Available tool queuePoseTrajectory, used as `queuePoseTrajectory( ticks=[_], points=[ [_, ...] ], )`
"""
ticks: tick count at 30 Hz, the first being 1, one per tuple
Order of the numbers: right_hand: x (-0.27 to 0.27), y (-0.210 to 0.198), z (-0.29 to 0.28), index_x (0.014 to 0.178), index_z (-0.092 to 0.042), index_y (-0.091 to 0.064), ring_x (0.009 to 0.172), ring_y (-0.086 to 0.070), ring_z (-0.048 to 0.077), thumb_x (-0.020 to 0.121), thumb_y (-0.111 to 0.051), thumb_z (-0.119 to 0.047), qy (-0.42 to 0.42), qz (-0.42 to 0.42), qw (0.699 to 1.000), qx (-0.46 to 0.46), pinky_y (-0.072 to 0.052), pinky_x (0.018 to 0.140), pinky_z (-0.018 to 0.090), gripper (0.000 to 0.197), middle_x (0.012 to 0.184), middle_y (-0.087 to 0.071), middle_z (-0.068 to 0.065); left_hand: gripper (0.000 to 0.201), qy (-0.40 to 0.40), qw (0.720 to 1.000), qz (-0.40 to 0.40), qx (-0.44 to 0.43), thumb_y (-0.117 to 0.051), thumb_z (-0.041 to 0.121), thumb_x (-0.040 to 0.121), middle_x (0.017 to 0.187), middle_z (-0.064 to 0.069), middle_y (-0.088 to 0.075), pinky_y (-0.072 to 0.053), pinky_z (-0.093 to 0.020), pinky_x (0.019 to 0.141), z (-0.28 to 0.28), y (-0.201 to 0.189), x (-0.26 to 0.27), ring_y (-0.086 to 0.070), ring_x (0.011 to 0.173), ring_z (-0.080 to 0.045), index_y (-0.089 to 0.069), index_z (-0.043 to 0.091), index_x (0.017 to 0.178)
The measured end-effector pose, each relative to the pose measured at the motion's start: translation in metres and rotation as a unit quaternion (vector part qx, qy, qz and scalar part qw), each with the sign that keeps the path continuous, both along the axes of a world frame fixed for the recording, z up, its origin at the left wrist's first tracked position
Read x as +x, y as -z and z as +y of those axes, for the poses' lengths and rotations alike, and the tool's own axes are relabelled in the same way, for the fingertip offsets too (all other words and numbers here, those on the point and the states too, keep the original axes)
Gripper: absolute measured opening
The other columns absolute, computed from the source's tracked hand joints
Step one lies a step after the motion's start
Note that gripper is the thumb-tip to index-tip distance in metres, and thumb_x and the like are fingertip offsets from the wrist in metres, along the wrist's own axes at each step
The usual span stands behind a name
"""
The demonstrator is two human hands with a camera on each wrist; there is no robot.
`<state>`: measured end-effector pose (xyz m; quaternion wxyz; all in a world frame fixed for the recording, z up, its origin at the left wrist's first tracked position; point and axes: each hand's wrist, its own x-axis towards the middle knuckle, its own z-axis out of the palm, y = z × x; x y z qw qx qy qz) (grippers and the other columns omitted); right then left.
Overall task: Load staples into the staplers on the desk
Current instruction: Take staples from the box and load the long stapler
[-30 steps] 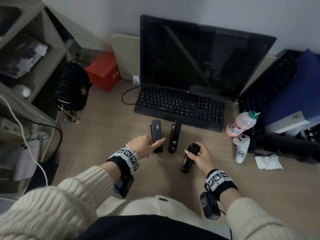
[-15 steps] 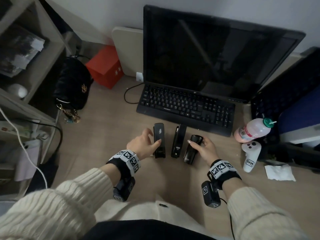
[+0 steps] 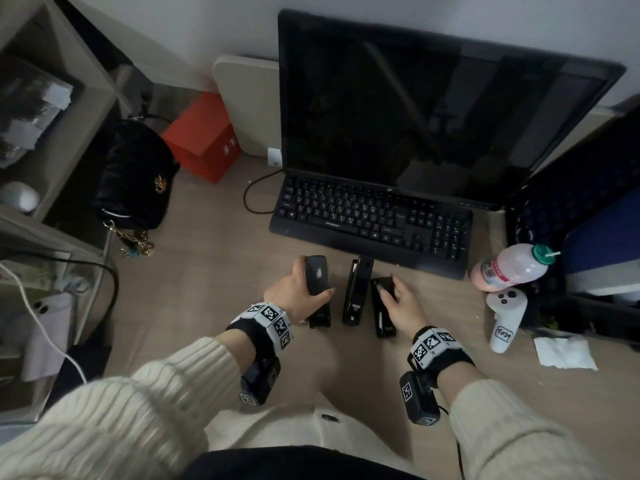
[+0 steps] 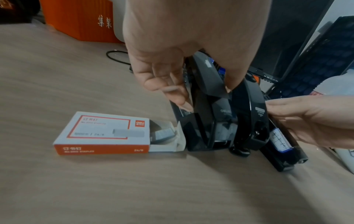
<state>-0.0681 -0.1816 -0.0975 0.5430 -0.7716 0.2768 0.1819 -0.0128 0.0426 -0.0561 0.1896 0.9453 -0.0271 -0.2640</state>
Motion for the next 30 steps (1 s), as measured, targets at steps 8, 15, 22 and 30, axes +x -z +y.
queuePoseTrajectory(
  ticks=[8, 15, 22, 30],
  points=[
    [-0.007, -0.016, 0.000, 0.146, -0.012, -0.036, 0.134, -0.043, 0.015, 0.101, -0.045, -0.021, 0.067, -0.056, 0.996, -0.026, -0.030, 0.105, 0.019, 0.047, 0.146, -0.046, 0.006, 0.088, -0.003, 0.999, 0.008, 0.036, -0.059, 0.070, 0.078, 0.105, -0.004, -0.068, -0.052, -0.035, 0.076, -0.012, 0.001, 0.005, -0.067, 0.094, -0.029, -0.022, 0.018, 0.139],
    [-0.029, -0.027, -0.009, 0.144, -0.012, -0.039, 0.128, -0.047, 0.012, 0.100, -0.045, -0.014, 0.079, -0.080, 0.992, -0.050, -0.030, 0.099, 0.017, 0.044, 0.139, -0.054, 0.004, 0.063, 0.012, 0.999, -0.012, 0.034, -0.059, 0.050, 0.081, 0.106, -0.007, -0.067, -0.050, -0.035, 0.080, -0.012, -0.004, -0.001, -0.066, 0.097, -0.032, -0.034, 0.015, 0.127],
    [-0.046, -0.033, 0.002, 0.142, -0.014, -0.043, 0.123, -0.050, 0.013, 0.100, -0.046, -0.013, 0.070, -0.097, 0.991, -0.064, -0.032, 0.101, 0.021, 0.042, 0.135, -0.057, 0.003, 0.062, 0.024, 0.999, -0.018, -0.033, -0.060, 0.048, 0.083, 0.106, -0.007, -0.068, -0.051, -0.033, 0.078, 0.015, -0.014, -0.021, -0.067, 0.093, -0.030, -0.031, 0.017, 0.129],
    [-0.065, -0.038, 0.022, 0.132, -0.014, -0.053, 0.114, -0.056, 0.011, 0.097, -0.048, -0.010, 0.059, -0.149, 0.981, -0.106, -0.041, 0.098, 0.023, 0.035, 0.126, -0.060, -0.001, 0.058, 0.084, 0.993, -0.037, -0.074, -0.065, 0.045, 0.085, 0.111, -0.004, -0.067, -0.041, -0.027, 0.076, 0.048, -0.020, -0.061, -0.064, 0.102, -0.028, -0.037, 0.016, 0.126]
  ],
)
